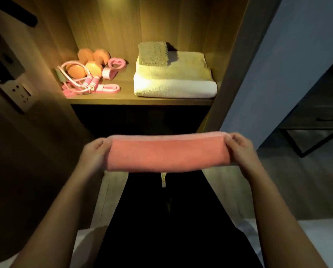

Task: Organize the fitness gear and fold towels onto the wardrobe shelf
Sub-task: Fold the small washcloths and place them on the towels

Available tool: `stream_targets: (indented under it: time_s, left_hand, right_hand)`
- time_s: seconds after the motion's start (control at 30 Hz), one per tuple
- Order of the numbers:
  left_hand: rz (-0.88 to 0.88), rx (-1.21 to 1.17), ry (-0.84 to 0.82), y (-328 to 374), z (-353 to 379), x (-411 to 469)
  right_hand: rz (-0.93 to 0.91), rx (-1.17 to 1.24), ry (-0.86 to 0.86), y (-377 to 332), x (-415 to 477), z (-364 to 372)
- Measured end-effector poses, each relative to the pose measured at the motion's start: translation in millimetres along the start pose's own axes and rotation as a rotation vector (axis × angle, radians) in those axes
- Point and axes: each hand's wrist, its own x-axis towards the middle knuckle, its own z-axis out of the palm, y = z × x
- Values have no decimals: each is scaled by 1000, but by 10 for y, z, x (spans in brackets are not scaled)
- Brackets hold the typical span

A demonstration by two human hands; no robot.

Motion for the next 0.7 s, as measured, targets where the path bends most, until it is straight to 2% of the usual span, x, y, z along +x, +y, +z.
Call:
stream_targets:
  time_s: [0.13,0.2,0.27,0.4,0.53,0.7]
  left_hand:
    - [-206,38,-248,-347,-29,-205]
    - [-253,45,-289,-430,-37,-208]
    - [-248,73,-223,-504,-13,-125]
    - [-186,130,37,-650,161,136]
    - [-198,154,106,-834,367,440]
    - [-222,241,132,-1030,523,725]
  right_hand:
    - [296,-19,-363,250,-198,-75]
    - [353,-15,-415,281,-190,-96]
    - [335,-76,-338,322,-109,-54]
    - [263,-308,-154,521,153,185]
    - [290,-302,-50,806,392,443]
    - [334,-307,2,1040,498,619]
